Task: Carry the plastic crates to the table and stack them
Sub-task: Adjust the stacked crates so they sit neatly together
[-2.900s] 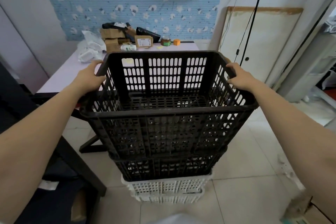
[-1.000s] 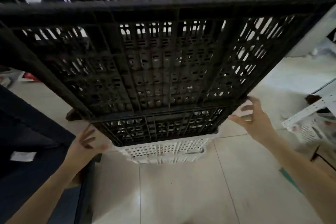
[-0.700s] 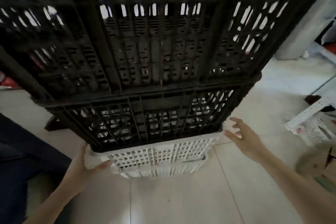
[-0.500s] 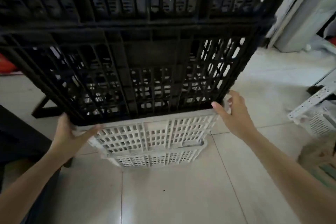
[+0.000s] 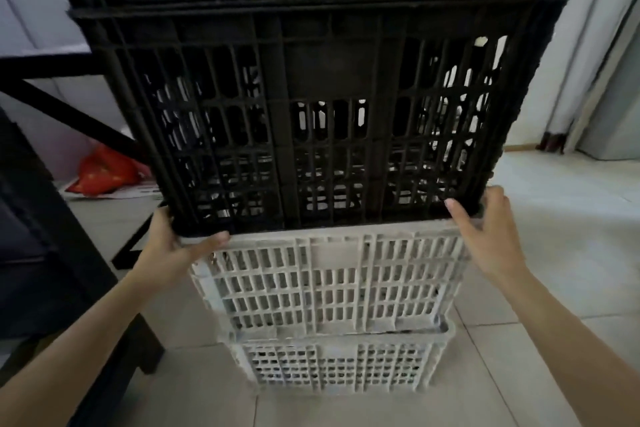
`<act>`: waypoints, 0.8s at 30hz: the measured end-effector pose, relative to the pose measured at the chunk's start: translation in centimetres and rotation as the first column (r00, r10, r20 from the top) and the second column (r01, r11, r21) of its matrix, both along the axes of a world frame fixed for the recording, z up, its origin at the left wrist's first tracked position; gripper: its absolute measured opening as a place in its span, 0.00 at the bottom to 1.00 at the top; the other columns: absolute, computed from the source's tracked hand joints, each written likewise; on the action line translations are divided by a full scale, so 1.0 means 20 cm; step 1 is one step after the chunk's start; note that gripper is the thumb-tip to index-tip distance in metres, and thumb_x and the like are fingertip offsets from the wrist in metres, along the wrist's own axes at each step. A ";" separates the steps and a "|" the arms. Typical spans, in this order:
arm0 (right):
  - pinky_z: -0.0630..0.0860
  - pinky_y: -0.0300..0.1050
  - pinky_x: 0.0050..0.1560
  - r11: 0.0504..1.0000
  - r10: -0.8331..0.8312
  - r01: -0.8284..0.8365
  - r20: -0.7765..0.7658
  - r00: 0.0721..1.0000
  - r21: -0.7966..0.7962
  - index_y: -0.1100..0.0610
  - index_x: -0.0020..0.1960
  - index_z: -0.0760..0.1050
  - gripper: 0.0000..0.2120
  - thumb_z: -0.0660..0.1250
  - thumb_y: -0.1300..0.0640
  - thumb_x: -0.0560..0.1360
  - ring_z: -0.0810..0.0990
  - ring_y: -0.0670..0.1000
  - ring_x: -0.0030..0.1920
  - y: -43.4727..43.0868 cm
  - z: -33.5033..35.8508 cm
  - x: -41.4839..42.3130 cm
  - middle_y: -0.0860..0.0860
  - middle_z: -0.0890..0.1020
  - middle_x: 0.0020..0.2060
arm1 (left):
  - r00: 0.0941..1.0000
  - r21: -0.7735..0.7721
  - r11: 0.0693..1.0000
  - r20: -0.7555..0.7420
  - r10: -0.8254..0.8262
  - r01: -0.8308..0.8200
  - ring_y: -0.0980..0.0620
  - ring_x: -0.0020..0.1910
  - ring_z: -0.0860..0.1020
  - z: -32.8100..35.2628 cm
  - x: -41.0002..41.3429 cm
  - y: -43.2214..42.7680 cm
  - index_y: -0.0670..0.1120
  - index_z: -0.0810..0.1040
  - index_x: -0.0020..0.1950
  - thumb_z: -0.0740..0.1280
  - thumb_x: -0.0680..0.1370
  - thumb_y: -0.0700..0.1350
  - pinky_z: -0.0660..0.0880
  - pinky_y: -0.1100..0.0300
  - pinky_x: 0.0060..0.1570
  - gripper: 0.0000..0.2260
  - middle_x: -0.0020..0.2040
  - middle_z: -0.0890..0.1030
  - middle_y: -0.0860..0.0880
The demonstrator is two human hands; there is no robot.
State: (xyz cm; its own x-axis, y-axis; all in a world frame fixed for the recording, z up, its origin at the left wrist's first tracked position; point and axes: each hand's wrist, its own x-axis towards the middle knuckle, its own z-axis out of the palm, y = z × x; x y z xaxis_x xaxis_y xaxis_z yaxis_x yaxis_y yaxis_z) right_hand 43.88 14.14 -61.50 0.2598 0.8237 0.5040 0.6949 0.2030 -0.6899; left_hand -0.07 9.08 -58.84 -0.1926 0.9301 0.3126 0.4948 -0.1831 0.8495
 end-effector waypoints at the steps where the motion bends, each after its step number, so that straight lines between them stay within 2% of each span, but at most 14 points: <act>1: 0.68 0.42 0.38 1.000 -0.002 0.002 -0.014 1.000 0.019 0.49 0.48 0.61 0.14 0.63 0.41 0.75 0.73 0.52 0.44 0.01 -0.01 0.00 0.51 0.71 0.47 | 1.000 0.000 1.000 0.002 -0.007 0.007 0.65 0.53 0.76 0.00 0.00 0.01 0.59 0.68 0.57 0.78 0.65 0.45 0.73 0.61 0.54 0.27 0.55 0.75 0.58; 3: 0.66 0.38 0.34 0.999 0.009 -0.008 -0.037 0.999 0.045 0.49 0.49 0.62 0.13 0.62 0.43 0.76 0.73 0.51 0.41 0.02 -0.03 0.01 0.53 0.73 0.47 | 1.000 -0.015 1.000 0.007 -0.005 0.005 0.69 0.49 0.75 0.00 0.00 0.01 0.63 0.66 0.52 0.78 0.66 0.45 0.72 0.65 0.51 0.26 0.52 0.73 0.65; 5: 0.65 0.35 0.33 0.998 0.014 -0.011 -0.047 0.999 0.062 0.49 0.49 0.63 0.12 0.62 0.44 0.76 0.73 0.46 0.38 0.02 -0.02 0.00 0.52 0.73 0.47 | 1.000 -0.027 1.000 -0.004 0.003 -0.003 0.74 0.47 0.75 0.01 0.00 0.01 0.66 0.65 0.50 0.78 0.66 0.44 0.72 0.68 0.45 0.27 0.51 0.72 0.67; 6: 0.64 0.34 0.33 0.998 0.006 -0.003 -0.046 0.999 0.070 0.49 0.49 0.62 0.11 0.62 0.45 0.76 0.72 0.42 0.38 0.01 -0.02 -0.01 0.52 0.72 0.46 | 1.000 -0.031 0.999 -0.014 0.020 -0.021 0.73 0.48 0.75 0.01 0.00 0.01 0.65 0.64 0.51 0.78 0.67 0.43 0.71 0.68 0.46 0.27 0.51 0.72 0.66; 9: 0.64 0.32 0.34 0.996 -0.014 0.019 -0.057 0.998 0.091 0.48 0.50 0.62 0.10 0.62 0.46 0.77 0.71 0.41 0.38 0.01 -0.02 -0.03 0.51 0.71 0.47 | 0.998 -0.064 0.996 -0.014 0.055 -0.056 0.58 0.57 0.74 0.00 -0.02 0.03 0.55 0.65 0.58 0.78 0.67 0.42 0.73 0.59 0.57 0.29 0.58 0.73 0.55; 11: 0.64 0.31 0.34 0.994 -0.017 0.024 -0.063 0.998 0.111 0.47 0.50 0.62 0.10 0.62 0.46 0.77 0.70 0.40 0.37 0.01 -0.03 -0.04 0.49 0.70 0.48 | 0.997 -0.097 0.992 -0.009 0.077 -0.077 0.51 0.64 0.72 0.00 -0.02 0.03 0.47 0.63 0.66 0.79 0.67 0.42 0.73 0.54 0.61 0.34 0.64 0.71 0.49; 14: 0.70 0.29 0.36 0.981 0.009 0.006 -0.080 0.997 0.193 0.48 0.52 0.64 0.09 0.63 0.50 0.77 0.68 0.41 0.39 0.01 -0.04 -0.05 0.48 0.68 0.49 | 0.997 -0.111 0.991 0.013 0.082 -0.080 0.49 0.65 0.72 -0.01 -0.01 0.02 0.45 0.62 0.68 0.79 0.66 0.43 0.75 0.59 0.56 0.37 0.66 0.71 0.46; 16: 0.71 0.27 0.39 0.970 0.023 0.003 -0.109 0.994 0.241 0.52 0.55 0.66 0.10 0.63 0.51 0.77 0.68 0.38 0.43 0.01 -0.05 -0.06 0.48 0.68 0.50 | 0.996 -0.103 0.991 0.022 0.090 -0.087 0.49 0.65 0.71 -0.02 -0.01 0.01 0.44 0.61 0.69 0.79 0.67 0.44 0.73 0.57 0.57 0.37 0.66 0.71 0.46; 19: 0.67 0.30 0.39 0.967 0.008 0.025 -0.128 0.992 0.254 0.52 0.57 0.65 0.12 0.61 0.48 0.77 0.70 0.42 0.45 0.00 -0.09 -0.07 0.46 0.67 0.53 | 0.994 -0.083 0.992 0.041 0.100 -0.097 0.50 0.66 0.71 -0.02 -0.01 0.01 0.43 0.60 0.70 0.78 0.68 0.43 0.73 0.57 0.58 0.37 0.67 0.70 0.46; 22: 0.68 0.37 0.41 0.962 -0.002 0.030 -0.103 0.995 0.273 0.52 0.56 0.65 0.11 0.61 0.49 0.77 0.71 0.48 0.49 0.00 -0.11 -0.07 0.51 0.68 0.54 | 0.993 -0.081 0.992 0.050 0.105 -0.101 0.49 0.67 0.71 -0.03 -0.02 0.01 0.45 0.61 0.69 0.78 0.68 0.45 0.73 0.52 0.63 0.37 0.67 0.70 0.46; 24: 0.68 0.41 0.43 0.961 -0.017 0.042 -0.090 0.996 0.275 0.53 0.54 0.65 0.10 0.61 0.51 0.77 0.69 0.42 0.47 -0.01 -0.10 -0.08 0.49 0.67 0.52 | 0.993 -0.085 0.991 0.043 0.107 -0.103 0.49 0.66 0.72 -0.04 -0.02 0.02 0.48 0.62 0.67 0.79 0.67 0.46 0.74 0.50 0.64 0.35 0.66 0.71 0.46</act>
